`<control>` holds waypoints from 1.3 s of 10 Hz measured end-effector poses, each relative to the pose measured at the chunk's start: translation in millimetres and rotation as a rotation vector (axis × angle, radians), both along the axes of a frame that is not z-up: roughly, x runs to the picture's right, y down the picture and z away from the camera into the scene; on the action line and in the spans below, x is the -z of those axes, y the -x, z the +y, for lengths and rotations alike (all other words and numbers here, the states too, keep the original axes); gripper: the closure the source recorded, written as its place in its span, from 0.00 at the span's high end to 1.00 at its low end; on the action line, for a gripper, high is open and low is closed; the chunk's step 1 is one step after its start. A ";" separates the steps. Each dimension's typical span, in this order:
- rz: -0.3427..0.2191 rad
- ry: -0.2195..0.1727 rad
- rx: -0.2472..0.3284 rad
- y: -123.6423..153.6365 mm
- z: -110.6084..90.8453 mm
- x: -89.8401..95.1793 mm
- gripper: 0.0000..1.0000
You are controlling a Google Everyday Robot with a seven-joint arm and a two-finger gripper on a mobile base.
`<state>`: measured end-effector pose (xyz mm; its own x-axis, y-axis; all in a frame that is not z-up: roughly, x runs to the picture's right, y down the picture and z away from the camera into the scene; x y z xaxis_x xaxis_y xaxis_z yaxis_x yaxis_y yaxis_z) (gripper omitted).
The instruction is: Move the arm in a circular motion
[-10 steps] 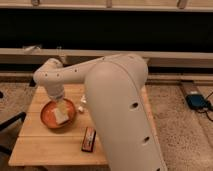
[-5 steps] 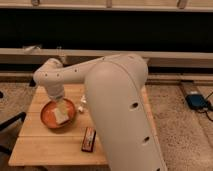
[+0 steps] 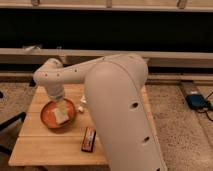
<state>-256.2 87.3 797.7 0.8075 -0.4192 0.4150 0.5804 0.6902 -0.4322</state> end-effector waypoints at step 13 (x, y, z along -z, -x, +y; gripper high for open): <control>-0.047 -0.054 0.090 31.7 1.0 52.5 0.80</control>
<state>-287.8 88.3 745.2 0.7456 -0.5122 0.4263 0.6600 0.6558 -0.3664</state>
